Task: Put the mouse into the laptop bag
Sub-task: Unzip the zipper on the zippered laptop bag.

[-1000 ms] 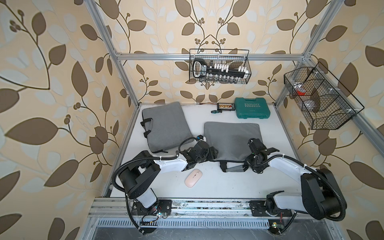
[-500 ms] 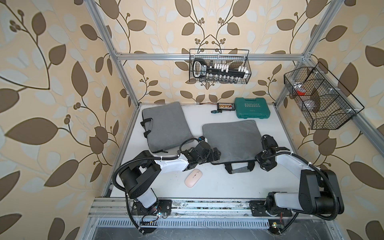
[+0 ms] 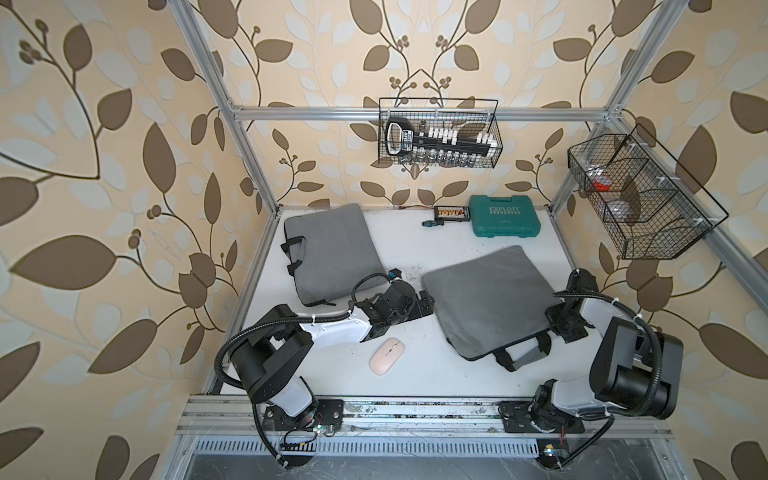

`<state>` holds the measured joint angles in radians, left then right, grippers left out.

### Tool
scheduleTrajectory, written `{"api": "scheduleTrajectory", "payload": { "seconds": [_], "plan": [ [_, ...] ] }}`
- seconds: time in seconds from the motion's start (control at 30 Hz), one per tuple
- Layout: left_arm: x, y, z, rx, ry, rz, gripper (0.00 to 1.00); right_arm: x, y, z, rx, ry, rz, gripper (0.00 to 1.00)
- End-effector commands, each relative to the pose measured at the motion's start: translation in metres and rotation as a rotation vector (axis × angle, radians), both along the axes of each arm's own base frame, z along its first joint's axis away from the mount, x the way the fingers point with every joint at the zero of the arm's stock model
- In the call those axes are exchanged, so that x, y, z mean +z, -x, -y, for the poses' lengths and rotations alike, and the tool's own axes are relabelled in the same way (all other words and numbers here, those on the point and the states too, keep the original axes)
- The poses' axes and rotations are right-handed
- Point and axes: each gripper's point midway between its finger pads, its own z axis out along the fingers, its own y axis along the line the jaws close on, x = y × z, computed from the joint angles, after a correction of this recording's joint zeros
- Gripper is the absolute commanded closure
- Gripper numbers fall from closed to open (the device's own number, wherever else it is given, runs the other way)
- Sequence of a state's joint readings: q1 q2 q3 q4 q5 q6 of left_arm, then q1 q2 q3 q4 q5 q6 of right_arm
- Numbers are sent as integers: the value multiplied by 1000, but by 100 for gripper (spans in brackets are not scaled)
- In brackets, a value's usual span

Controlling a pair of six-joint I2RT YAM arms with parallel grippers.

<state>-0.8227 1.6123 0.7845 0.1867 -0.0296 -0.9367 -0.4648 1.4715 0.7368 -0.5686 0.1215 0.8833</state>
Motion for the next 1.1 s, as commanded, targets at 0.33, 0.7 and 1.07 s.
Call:
{"api": "scheduleTrajectory", "payload": {
  "seconds": [0.33, 0.7, 1.07],
  "plan": [
    [-29, -42, 71, -90, 86, -10, 39, -24, -4, -46, 105, -126, -12, 100],
    [-30, -47, 72, -30, 48, -16, 93, -12, -22, -183, 411, -151, 1, 100],
    [0, -48, 19, 166, 29, 50, 100, -3, -21, -117, 294, -116, 38, 100]
  ]
}}
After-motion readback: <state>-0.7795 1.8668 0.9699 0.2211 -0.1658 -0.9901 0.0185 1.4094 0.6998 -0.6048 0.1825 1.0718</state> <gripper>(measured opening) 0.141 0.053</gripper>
